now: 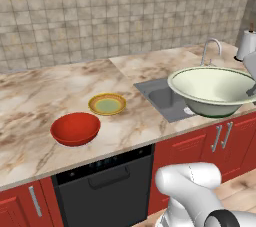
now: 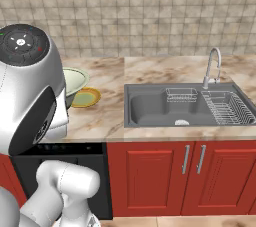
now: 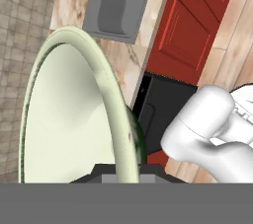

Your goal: Move the bowls from the cabinet to the plates on the dining table.

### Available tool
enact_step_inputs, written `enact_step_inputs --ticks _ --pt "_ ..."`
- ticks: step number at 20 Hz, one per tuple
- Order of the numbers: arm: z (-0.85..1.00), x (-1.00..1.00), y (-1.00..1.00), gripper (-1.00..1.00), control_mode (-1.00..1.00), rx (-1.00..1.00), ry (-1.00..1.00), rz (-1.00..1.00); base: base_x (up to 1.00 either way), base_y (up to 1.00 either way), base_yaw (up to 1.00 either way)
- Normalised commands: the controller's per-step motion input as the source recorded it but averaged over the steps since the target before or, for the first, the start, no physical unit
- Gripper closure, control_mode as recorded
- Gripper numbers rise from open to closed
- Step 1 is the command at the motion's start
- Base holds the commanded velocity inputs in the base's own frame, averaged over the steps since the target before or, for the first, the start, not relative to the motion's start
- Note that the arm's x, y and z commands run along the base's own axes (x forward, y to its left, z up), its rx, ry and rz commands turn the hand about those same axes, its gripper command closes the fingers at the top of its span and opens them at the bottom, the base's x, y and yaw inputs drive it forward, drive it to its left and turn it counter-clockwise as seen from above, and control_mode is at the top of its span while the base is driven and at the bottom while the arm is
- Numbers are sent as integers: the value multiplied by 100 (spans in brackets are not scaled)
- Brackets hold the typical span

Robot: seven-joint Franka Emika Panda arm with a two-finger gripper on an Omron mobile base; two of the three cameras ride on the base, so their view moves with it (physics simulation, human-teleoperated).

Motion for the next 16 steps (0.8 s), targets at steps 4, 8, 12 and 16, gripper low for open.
enact_step_inputs --ticks 4,8,12,16 --pt "0 0 0 100 100 0 0 0 68 -10 9" --pt "0 0 0 100 100 0 0 0 88 2 12" --pt "0 0 0 100 100 0 0 0 53 -1 32" --pt "0 0 0 100 100 0 0 0 9 -10 40"
